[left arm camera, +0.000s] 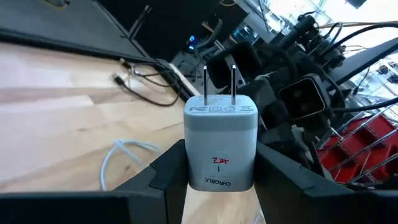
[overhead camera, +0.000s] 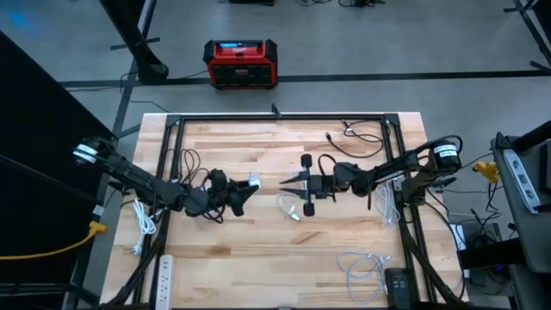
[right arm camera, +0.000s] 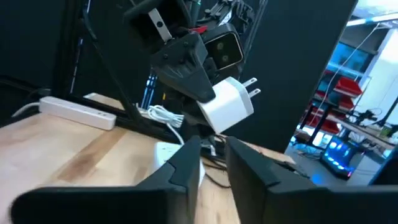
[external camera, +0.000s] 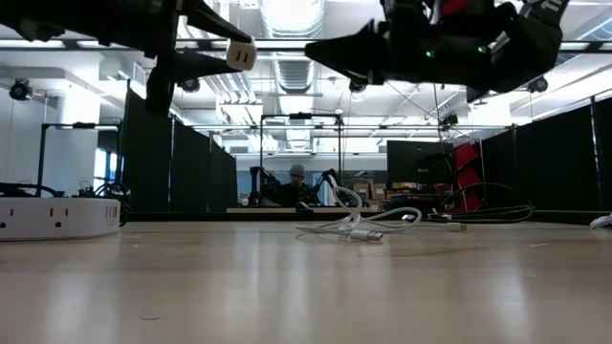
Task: Insert USB
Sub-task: Insert the white charger adapter into the top white outlet extension
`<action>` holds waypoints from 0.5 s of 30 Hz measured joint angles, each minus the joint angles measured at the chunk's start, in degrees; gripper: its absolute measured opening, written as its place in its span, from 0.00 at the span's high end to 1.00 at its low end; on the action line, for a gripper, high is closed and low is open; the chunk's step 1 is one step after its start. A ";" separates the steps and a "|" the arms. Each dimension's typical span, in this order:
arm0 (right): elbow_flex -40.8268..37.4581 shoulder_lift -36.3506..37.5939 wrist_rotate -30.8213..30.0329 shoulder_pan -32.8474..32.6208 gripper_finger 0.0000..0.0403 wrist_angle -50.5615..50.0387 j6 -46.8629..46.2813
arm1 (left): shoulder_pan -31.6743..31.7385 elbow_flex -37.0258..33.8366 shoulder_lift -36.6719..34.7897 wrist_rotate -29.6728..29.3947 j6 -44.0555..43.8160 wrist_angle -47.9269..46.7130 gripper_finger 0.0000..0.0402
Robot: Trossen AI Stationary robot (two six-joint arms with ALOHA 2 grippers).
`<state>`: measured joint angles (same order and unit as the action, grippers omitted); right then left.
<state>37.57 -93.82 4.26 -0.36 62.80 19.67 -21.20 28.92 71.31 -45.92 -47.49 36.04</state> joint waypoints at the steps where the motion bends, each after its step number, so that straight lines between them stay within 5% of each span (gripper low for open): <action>1: 1.12 0.00 -0.12 0.00 0.76 -1.02 0.07 | 0.09 0.41 0.09 -0.06 0.89 -0.02 0.65; 9: 8.09 0.00 -3.16 0.00 0.44 -8.02 6.26 | 0.22 6.08 0.93 -0.71 10.86 0.42 0.65; 15: 11.74 0.00 -4.51 0.01 0.33 -7.79 10.33 | 0.23 10.34 0.93 -1.11 19.31 0.37 0.65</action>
<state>49.31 -93.82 -0.24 -0.35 55.01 30.01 -20.97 39.26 72.25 -47.03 -28.18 36.41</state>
